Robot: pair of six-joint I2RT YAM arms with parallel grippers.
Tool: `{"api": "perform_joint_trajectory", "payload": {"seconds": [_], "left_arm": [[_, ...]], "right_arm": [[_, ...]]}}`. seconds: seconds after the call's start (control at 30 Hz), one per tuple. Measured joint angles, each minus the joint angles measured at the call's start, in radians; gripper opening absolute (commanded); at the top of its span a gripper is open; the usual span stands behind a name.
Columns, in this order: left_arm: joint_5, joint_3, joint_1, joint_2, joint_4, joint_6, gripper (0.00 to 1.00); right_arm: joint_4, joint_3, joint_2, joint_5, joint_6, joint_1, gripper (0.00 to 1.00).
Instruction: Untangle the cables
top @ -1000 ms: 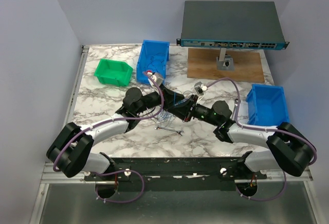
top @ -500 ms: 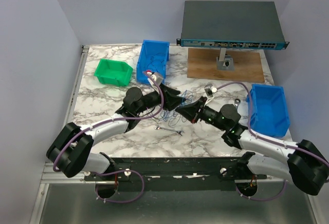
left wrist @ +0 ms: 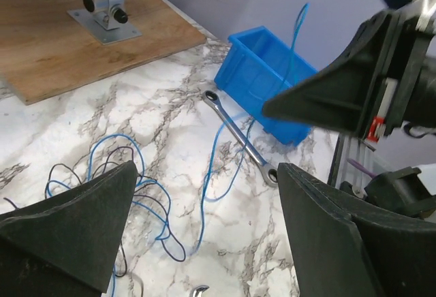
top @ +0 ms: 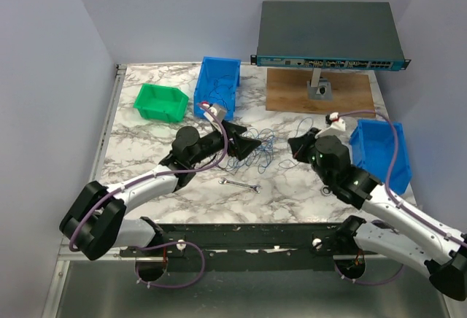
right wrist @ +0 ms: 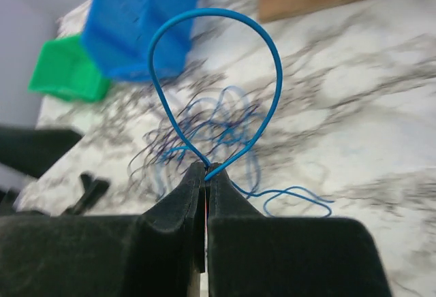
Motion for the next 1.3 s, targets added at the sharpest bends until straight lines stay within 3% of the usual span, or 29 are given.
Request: {"api": "perform_joint_trajectory", "payload": {"seconds": [0.13, 0.27, 0.5, 0.63, 0.67, 0.83, 1.03, 1.13, 1.3], "left_arm": [[-0.021, -0.014, 0.005, -0.013, -0.001, 0.0, 0.87], [-0.026, -0.018, 0.006, -0.021, -0.001, 0.0, 0.87], [-0.027, -0.018, 0.006, -0.023, -0.002, 0.002, 0.86], [-0.026, -0.018, 0.006, -0.023, -0.002, 0.002, 0.86], [-0.026, -0.018, 0.006, -0.022, -0.001, 0.002, 0.85], [-0.019, -0.018, 0.006, -0.009, 0.006, 0.002, 0.84], [-0.008, -0.018, 0.006, 0.005, 0.014, -0.002, 0.84], [-0.002, -0.018, 0.006, 0.006, 0.019, -0.003, 0.84], [0.009, -0.018, 0.006, 0.013, 0.022, -0.005, 0.84]], "right_arm": [[-0.237, 0.18, 0.033, 0.255, 0.023, 0.0, 0.01], [-0.365, 0.333, 0.036, 0.479, 0.01, -0.003, 0.01], [-0.413, 0.603, 0.121, 0.811, -0.121, -0.024, 0.01], [-0.412, 0.679, 0.183, 0.926, -0.208, -0.117, 0.01], [-0.412, 0.679, 0.187, 0.935, -0.226, -0.133, 0.01], [-0.396, 0.636, 0.219, 0.9, -0.258, -0.434, 0.01], [-0.352, 0.484, 0.301, 0.751, -0.216, -0.712, 0.01], [-0.331, 0.369, 0.342, 0.655, -0.152, -0.801, 0.01], [-0.296, 0.224, 0.38, 0.562, -0.024, -0.826, 0.01]]}}
